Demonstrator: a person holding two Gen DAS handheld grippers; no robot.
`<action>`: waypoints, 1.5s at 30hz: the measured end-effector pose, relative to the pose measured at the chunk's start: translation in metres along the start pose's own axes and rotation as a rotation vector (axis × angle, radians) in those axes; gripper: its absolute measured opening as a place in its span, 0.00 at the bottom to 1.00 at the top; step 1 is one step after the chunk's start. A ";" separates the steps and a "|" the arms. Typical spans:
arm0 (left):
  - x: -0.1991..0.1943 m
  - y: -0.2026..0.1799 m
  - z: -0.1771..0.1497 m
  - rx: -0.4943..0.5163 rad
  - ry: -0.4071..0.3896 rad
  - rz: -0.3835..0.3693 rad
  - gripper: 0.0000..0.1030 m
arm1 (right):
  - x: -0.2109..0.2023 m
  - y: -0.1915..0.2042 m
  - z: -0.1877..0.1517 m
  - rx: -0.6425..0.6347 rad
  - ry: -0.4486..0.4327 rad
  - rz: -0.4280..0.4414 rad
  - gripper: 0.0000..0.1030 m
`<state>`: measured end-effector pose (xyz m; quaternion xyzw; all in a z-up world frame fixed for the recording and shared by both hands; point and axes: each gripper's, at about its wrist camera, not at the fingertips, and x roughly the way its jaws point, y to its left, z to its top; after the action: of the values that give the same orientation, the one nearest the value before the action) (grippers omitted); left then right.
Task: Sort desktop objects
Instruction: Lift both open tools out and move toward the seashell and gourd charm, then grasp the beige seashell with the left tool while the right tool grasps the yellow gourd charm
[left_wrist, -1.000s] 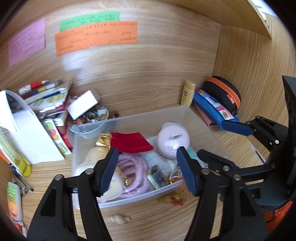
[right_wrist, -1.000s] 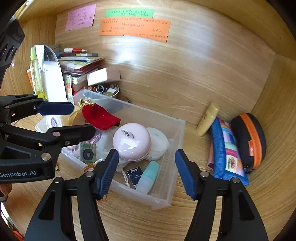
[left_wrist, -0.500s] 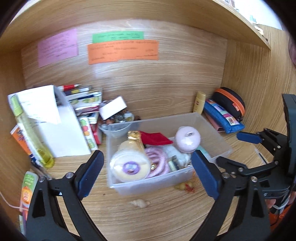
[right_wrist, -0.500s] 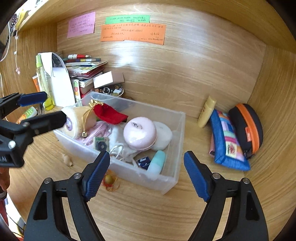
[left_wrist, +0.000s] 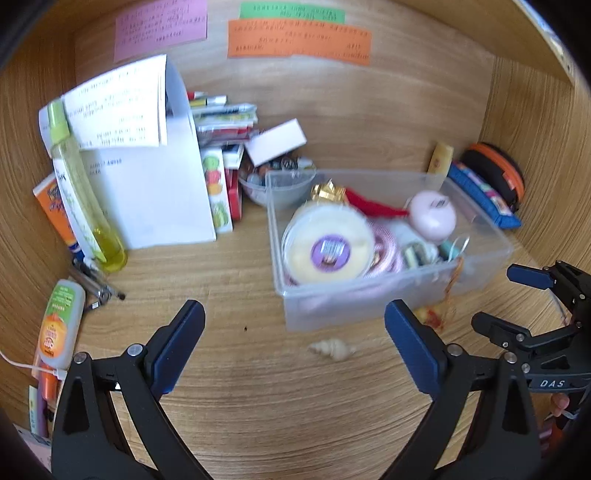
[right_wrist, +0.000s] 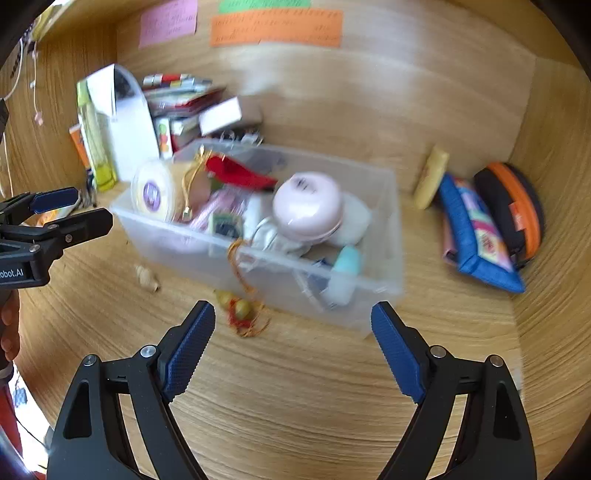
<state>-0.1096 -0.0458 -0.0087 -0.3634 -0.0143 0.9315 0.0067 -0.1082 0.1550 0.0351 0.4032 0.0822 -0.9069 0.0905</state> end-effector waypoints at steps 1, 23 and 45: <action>0.003 0.001 -0.002 0.003 0.007 0.002 0.96 | 0.002 0.002 -0.001 -0.002 0.009 0.004 0.82; 0.038 0.022 -0.029 0.004 0.114 -0.012 0.96 | 0.058 0.027 0.004 0.107 0.124 0.076 0.84; 0.040 0.003 -0.035 0.086 0.129 -0.032 0.96 | 0.049 0.023 -0.004 0.158 0.100 -0.034 0.29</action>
<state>-0.1154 -0.0473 -0.0619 -0.4216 0.0206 0.9057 0.0381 -0.1322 0.1285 -0.0053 0.4522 0.0218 -0.8908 0.0388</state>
